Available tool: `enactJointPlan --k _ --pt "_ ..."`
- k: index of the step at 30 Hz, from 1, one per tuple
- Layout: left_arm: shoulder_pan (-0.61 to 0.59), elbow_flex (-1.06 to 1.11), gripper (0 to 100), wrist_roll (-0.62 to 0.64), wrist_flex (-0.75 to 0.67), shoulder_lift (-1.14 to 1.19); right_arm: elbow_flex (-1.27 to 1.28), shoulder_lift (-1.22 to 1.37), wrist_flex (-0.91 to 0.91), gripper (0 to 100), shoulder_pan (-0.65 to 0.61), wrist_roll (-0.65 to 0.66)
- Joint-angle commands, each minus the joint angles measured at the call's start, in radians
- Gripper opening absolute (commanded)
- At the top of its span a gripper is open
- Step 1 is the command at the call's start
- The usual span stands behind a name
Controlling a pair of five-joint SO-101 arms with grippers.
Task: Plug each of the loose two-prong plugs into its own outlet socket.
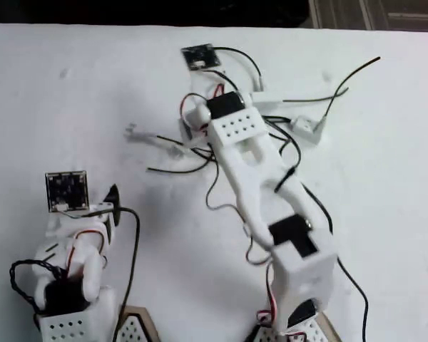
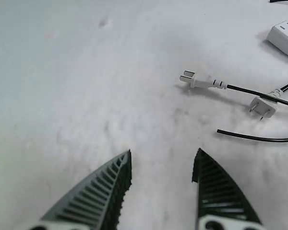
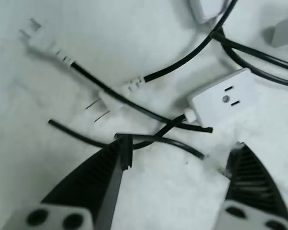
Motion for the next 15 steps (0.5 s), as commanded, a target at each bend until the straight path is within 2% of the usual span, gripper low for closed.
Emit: enactJointPlan --k 1,5,15 --pt "-0.010 -0.003 22 -0.009 -0.020 -0.007 -0.037 0.061 -0.097 30.8 0.061 -0.063" --pt "-0.010 -0.003 22 -0.009 -0.020 -0.007 -0.153 0.193 -0.096 30.8 0.104 -0.160" --pt "-0.010 -0.003 22 -0.009 -0.018 -0.007 -0.598 0.519 0.064 31.0 0.130 -0.350"
